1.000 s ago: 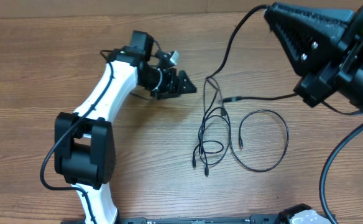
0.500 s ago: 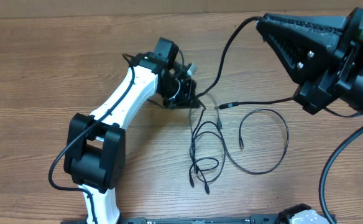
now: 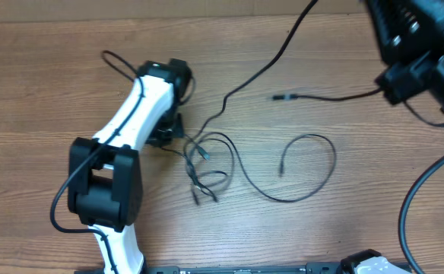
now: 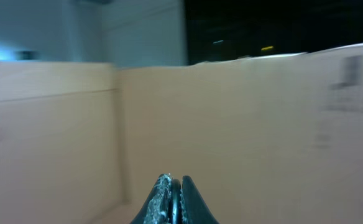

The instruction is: Untangle cables

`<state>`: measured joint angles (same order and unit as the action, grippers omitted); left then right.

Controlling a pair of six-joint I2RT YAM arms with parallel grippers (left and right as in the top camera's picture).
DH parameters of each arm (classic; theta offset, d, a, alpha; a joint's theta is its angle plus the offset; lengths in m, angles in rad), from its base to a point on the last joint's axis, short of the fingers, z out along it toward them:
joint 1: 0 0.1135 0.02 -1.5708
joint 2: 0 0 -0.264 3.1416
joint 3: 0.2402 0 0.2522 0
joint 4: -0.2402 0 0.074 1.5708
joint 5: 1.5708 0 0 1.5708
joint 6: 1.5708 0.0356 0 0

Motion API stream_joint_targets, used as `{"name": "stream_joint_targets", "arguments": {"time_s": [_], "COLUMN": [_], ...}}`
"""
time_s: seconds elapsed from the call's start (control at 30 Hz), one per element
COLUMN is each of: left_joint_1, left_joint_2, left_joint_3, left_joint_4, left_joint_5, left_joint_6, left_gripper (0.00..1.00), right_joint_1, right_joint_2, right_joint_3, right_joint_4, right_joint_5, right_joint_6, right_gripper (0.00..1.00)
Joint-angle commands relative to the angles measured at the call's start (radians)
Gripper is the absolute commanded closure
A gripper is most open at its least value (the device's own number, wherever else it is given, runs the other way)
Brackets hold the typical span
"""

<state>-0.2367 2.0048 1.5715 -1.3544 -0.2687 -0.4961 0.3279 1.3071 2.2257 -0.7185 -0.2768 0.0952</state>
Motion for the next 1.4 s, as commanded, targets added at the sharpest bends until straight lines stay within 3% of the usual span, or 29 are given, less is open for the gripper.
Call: {"name": "stream_joint_targets", "arguments": {"time_s": [0.0, 0.2, 0.4, 0.53, 0.83, 1.03, 1.37], "left_joint_1": [0.077, 0.228, 0.4, 0.447, 0.367, 0.28, 0.203], "left_joint_2": [0.003, 0.003, 0.003, 0.003, 0.003, 0.003, 0.003], "left_joint_3": [0.002, 0.002, 0.002, 0.001, 0.001, 0.001, 0.001], "left_joint_4": [-0.002, 0.005, 0.033, 0.064, 0.132, 0.153, 0.163], "left_joint_5": [-0.093, -0.043, 0.14, 0.278, 0.476, 0.506, 0.506], "left_joint_6": [-0.095, -0.123, -0.119, -0.006, 0.235, 0.288, 0.317], "left_gripper": [0.96, 0.95, 0.95, 0.95, 0.96, 0.96, 0.96], "right_joint_1": [-0.046, -0.153, -0.213, -0.213, -0.219, -0.326, -0.542], "right_joint_2": [-0.02, -0.02, -0.019, -0.008, 0.101, 0.217, 0.374], "right_joint_3": [0.039, 0.105, 0.133, 0.132, 0.132, 0.132, 0.132], "right_joint_4": [0.025, 0.031, 0.05, 0.016, -0.218, -0.351, -0.392], "right_joint_5": [0.231, 0.337, 0.412, 0.423, 0.596, 0.612, 0.293], "right_joint_6": [-0.027, -0.092, -0.105, -0.104, -0.104, -0.038, 0.005], "right_gripper": [0.96, 0.96, 0.96, 0.96, 0.96, 0.96, 0.96]}}
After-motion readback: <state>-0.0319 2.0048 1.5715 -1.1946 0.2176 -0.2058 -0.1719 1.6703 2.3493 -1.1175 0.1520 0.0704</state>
